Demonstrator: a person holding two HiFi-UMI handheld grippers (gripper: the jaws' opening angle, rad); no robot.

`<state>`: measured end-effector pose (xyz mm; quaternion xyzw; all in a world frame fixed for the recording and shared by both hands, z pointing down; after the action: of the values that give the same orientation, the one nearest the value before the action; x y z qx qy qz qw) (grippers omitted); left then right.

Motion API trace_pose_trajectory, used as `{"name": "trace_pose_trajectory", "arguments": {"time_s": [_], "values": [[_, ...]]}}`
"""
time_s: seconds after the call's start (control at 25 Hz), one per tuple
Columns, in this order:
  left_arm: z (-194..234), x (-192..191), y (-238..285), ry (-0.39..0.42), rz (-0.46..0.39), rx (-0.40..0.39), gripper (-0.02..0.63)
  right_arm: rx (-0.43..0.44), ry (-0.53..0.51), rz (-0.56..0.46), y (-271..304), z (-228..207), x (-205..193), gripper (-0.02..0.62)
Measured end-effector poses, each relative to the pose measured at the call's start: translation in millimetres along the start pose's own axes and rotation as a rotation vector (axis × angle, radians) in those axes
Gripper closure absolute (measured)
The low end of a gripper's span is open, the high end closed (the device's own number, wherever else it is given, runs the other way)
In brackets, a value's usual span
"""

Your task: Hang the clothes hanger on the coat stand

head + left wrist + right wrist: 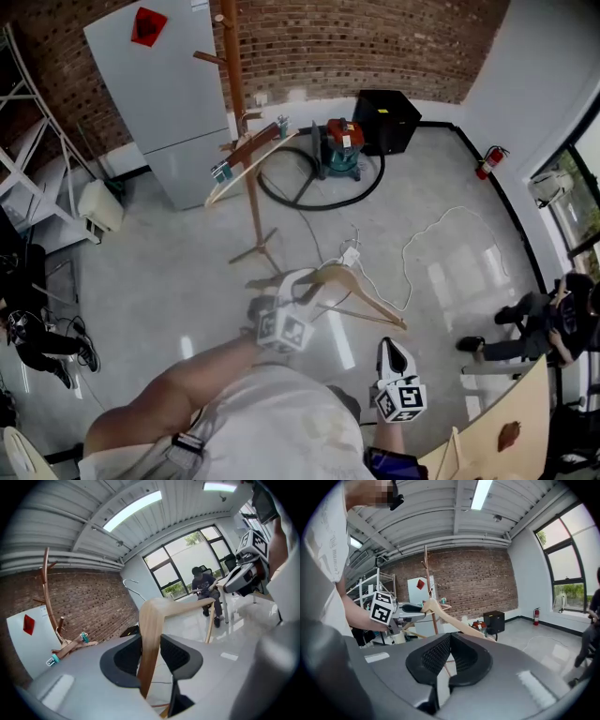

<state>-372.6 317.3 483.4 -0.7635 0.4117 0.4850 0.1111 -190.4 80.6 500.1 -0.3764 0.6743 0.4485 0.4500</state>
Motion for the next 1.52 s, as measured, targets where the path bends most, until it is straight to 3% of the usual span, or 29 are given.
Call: {"name": "trace_pose_trajectory", "arguments": {"time_s": [0.44,0.84,1.04,1.28,1.52], "values": [[54,-32,-2,-0.044,0.152,0.206,0.477,0.289,-0.069,0.034,117,-10,32,0.581],[105,-11,54,-0.048,0.288,0.414,0.477,0.539,-0.116,0.048,218,-57,73,0.581],[130,2,89,-0.060,0.342,0.521,0.477,0.631,-0.113,0.049,258,-93,90,0.581],[168,16,98,-0.057,0.412,0.625,0.477,0.742,-0.102,0.074,285,-102,95,0.581],[210,8,98,-0.064,0.492,0.716,0.477,0.766,-0.072,0.076,295,-109,93,0.581]]}}
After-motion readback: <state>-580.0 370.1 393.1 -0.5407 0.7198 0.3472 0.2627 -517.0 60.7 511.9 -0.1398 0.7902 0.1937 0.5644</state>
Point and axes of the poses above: the fingertips, and each gripper's own axes: y forward along the fingers, z to its left, x out of its top, the point moved 10 cm from there along -y, backward along the fingers, and after that the axes turned 5 degrees about x, right-handed, at the moved point
